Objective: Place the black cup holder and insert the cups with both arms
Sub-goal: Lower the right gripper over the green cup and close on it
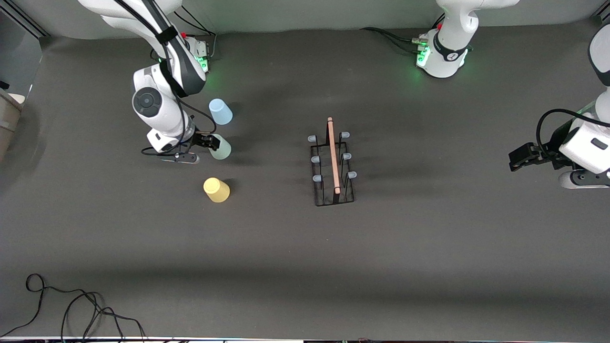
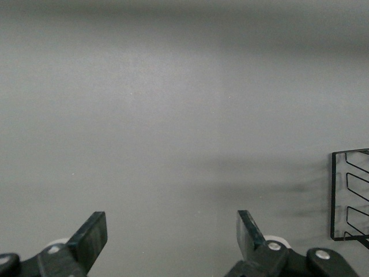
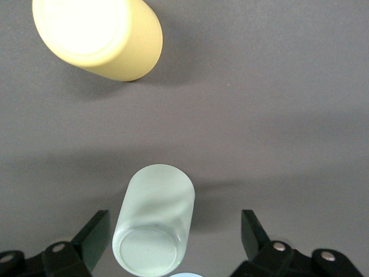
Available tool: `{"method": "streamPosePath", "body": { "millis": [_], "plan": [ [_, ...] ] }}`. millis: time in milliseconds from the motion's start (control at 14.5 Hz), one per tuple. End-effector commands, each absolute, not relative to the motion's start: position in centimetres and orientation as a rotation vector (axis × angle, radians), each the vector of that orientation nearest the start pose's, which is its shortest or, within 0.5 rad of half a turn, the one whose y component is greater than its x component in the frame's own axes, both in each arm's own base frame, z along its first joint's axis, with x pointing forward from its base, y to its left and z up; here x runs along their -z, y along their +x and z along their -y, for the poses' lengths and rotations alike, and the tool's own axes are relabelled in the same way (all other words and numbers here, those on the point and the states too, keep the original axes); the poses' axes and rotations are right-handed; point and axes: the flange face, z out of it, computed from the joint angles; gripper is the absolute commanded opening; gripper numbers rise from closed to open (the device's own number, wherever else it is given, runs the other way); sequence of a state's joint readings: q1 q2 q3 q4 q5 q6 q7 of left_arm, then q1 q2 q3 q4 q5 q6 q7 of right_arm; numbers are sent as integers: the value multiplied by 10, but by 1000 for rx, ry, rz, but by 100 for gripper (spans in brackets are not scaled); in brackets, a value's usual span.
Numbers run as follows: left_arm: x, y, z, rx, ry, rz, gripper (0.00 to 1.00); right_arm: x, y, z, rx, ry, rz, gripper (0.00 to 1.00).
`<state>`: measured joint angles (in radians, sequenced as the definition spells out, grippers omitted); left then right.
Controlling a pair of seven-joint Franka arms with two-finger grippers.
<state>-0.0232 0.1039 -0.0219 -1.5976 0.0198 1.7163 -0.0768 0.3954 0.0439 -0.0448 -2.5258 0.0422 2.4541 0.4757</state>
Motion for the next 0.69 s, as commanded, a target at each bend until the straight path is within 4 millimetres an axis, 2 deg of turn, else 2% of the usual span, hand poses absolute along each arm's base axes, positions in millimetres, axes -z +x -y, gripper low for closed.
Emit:
{"method": "streamPosePath", "body": {
  "millis": [0, 138, 414, 621],
  "plan": [
    [-574, 592, 23, 8, -3135, 66, 100, -237, 420, -161, -178, -3145, -300, 100],
    [-581, 592, 12, 27, -3136, 85, 100, -225, 418, -163, -194, -3151, -326, 100],
    [-582, 590, 16, 1, -3136, 54, 100, -210, 418, -162, -244, -3116, -429, 100],
    [-579, 591, 13, -11, -3129, 56, 100, -207, 417, -161, -288, -3066, -530, 100]
  ]
}}
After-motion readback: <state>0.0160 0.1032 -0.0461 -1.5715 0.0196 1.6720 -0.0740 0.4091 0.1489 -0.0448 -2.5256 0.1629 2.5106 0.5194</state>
